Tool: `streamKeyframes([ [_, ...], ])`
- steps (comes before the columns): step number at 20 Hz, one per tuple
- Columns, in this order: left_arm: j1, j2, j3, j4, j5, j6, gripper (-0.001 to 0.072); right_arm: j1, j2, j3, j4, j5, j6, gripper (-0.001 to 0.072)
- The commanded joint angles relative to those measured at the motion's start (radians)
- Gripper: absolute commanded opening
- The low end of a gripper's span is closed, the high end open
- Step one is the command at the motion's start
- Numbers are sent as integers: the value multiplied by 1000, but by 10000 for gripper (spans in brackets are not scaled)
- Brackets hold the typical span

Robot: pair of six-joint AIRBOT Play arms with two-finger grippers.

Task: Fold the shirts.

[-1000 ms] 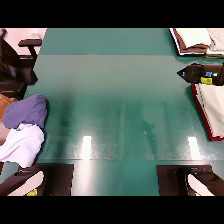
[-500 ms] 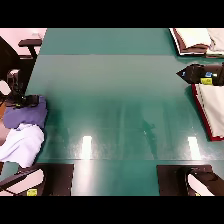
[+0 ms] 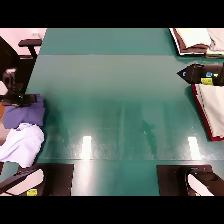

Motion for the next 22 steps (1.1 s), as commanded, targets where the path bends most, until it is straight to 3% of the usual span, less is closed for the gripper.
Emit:
streamKeyframes([
  [1, -26, 140, 110, -39, -16, 33, 23, -7, 20, 25, 0, -11, 0, 13],
  [4, -161, 255, 331, -48, -115, 69, 21, -35, 14, 147, -1, 3, 0, 13],
  [8, -454, 268, 596, -48, -224, 66, 20, -80, -6, 310, -4, 16, 0, 13],
  [15, -864, 124, 640, -56, -351, -47, 21, -116, -74, 462, -5, 137, -1, 13],
  [18, -1017, -56, 640, -204, -248, -22, 23, -115, -84, 465, -3, 163, -1, 13],
  [21, -1104, -237, 641, -397, -49, 101, 29, -115, -83, 465, -3, 183, -1, 13],
  [22, -1106, -275, 641, -471, 22, 137, 243, -115, -83, 465, -3, 195, -1, 13],
])
